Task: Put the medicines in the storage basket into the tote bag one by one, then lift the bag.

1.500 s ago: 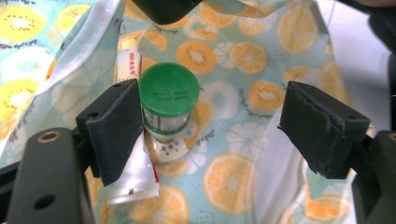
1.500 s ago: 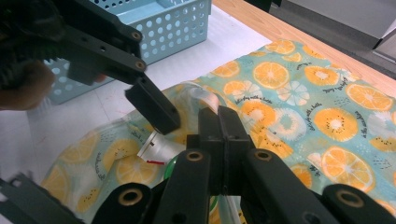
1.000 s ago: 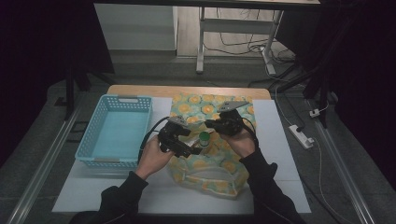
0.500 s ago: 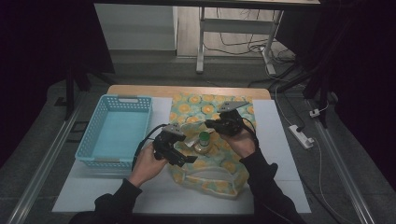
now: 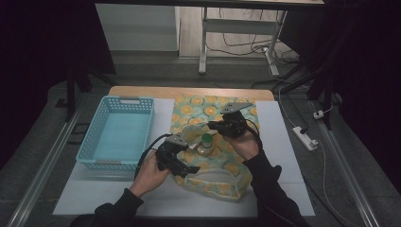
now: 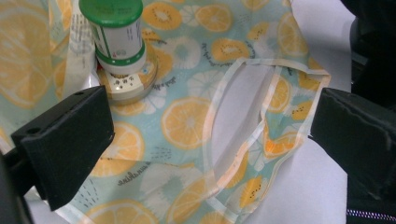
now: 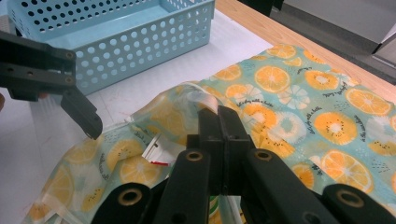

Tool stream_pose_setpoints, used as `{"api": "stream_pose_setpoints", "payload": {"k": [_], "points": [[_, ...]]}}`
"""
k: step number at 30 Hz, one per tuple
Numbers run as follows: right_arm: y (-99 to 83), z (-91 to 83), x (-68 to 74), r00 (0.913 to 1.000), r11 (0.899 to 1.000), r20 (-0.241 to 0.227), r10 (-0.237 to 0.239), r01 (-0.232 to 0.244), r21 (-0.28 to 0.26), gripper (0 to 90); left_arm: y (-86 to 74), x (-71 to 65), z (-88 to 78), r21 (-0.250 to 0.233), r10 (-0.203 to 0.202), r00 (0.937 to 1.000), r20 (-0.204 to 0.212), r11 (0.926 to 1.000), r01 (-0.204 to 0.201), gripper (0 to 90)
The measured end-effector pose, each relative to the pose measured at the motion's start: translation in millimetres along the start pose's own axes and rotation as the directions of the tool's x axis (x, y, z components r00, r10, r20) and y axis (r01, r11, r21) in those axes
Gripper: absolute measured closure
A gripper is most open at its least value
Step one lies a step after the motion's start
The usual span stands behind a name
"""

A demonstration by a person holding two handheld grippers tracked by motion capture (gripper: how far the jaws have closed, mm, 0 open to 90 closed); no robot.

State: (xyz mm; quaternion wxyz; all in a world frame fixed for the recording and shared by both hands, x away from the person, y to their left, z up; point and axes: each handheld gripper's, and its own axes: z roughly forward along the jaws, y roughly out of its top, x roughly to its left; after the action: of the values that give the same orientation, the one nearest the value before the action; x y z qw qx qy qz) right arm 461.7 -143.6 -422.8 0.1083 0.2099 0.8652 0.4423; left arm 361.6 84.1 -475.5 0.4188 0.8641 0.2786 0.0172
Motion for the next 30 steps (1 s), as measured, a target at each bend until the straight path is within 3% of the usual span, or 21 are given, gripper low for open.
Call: {"api": "stream_pose_setpoints", "payload": {"k": [10, 20, 30], "points": [[0.4, -0.1, 1.1, 1.0, 1.0, -0.001, -0.001, 0.001, 0.0, 89.9, -4.7, -1.6, 15.5, 0.047, -0.002, 0.9997, -0.025, 0.9989, 0.003, 0.0], [-0.1, 3.0, 3.0, 1.0, 1.0, -0.005, -0.008, 0.008, 0.01, 89.9, -13.3, 0.1, 39.8, 0.113, 0.03, 0.9971, -0.07, 0.9933, -0.022, 0.0], [-1.1, 4.1, 2.0, 1.0, 1.0, -0.004, -0.007, 0.007, 0.016, 89.9, -20.4, 4.2, 59.1, 0.183, 0.064, 0.993, -0.099, 0.9821, -0.045, 0.7]]}}
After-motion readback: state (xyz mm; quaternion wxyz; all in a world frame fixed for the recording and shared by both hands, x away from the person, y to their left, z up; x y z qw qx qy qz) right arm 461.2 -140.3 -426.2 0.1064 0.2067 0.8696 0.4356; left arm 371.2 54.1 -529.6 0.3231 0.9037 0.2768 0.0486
